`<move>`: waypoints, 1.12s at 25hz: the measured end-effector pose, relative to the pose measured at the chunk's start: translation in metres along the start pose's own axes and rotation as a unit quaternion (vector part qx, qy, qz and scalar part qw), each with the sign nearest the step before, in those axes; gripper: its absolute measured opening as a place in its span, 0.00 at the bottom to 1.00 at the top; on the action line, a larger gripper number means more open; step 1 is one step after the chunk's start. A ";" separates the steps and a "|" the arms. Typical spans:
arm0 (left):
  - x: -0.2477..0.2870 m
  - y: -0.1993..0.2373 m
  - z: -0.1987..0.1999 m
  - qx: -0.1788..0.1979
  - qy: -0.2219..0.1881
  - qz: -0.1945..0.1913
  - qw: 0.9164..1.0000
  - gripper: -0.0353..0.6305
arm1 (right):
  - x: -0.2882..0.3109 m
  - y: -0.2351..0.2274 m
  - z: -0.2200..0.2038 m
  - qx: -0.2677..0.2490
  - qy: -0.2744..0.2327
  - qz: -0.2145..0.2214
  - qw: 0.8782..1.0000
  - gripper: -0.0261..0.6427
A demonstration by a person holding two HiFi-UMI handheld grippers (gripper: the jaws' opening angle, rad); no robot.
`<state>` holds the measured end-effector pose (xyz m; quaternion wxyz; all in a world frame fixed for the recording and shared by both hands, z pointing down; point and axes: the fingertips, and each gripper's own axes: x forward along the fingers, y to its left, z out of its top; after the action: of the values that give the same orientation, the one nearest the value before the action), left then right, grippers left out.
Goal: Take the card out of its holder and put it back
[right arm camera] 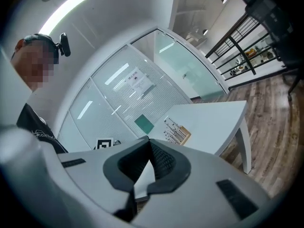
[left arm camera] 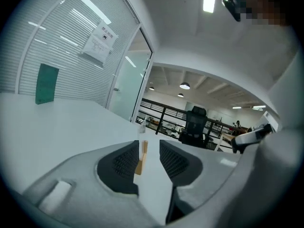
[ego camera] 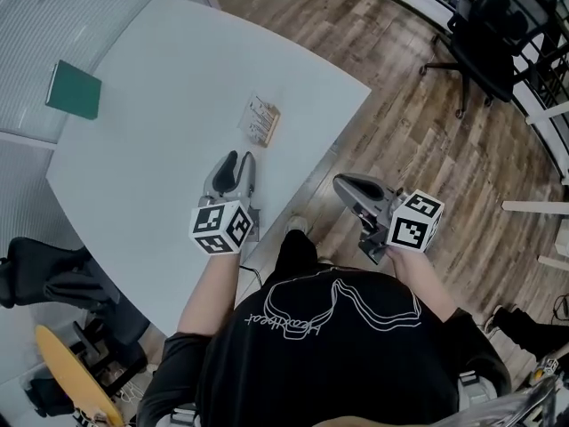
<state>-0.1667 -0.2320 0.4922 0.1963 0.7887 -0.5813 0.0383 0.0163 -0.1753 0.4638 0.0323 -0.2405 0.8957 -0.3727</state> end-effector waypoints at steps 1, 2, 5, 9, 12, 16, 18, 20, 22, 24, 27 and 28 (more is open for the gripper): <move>-0.010 -0.005 0.001 -0.006 -0.004 -0.004 1.000 0.26 | -0.002 0.007 0.001 -0.005 -0.001 0.007 1.000 0.05; -0.021 -0.011 0.003 -0.010 -0.007 -0.010 1.000 0.26 | -0.004 0.014 0.002 -0.008 -0.001 0.015 1.000 0.05; -0.056 -0.037 0.007 -0.021 -0.015 -0.037 0.999 0.24 | -0.014 0.042 0.003 -0.017 -0.003 0.039 0.999 0.05; -0.099 -0.077 0.015 -0.029 -0.024 -0.082 0.996 0.17 | -0.026 0.078 0.002 -0.052 0.005 0.061 0.997 0.05; -0.127 -0.107 0.019 -0.023 -0.027 -0.111 0.993 0.12 | -0.035 0.103 -0.004 -0.074 0.013 0.079 0.994 0.05; -0.162 -0.137 0.020 -0.024 -0.041 -0.137 0.989 0.09 | -0.050 0.131 -0.013 -0.094 0.017 0.097 0.991 0.05; -0.174 -0.149 0.020 -0.027 -0.046 -0.141 0.989 0.08 | -0.061 0.142 -0.016 -0.103 0.016 0.100 0.989 0.05; -0.184 -0.161 0.022 -0.029 -0.055 -0.149 0.987 0.08 | -0.072 0.151 -0.017 -0.112 0.013 0.103 0.988 0.05; -0.192 -0.174 0.024 -0.026 -0.063 -0.157 0.985 0.08 | -0.083 0.159 -0.019 -0.119 0.012 0.106 0.987 0.05; -0.201 -0.192 0.022 -0.019 -0.068 -0.164 0.984 0.08 | -0.097 0.166 -0.026 -0.128 0.012 0.109 0.986 0.05; -0.212 -0.219 0.018 -0.002 -0.074 -0.178 0.981 0.08 | -0.116 0.174 -0.034 -0.146 0.010 0.107 0.983 0.05; -0.214 -0.224 0.018 0.004 -0.075 -0.181 0.981 0.08 | -0.119 0.176 -0.035 -0.149 0.010 0.106 0.983 0.05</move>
<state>-0.0301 0.0102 0.3546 0.1527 0.8821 -0.4422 -0.0548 0.0410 0.0081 0.3538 0.0269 -0.1426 0.9618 -0.2320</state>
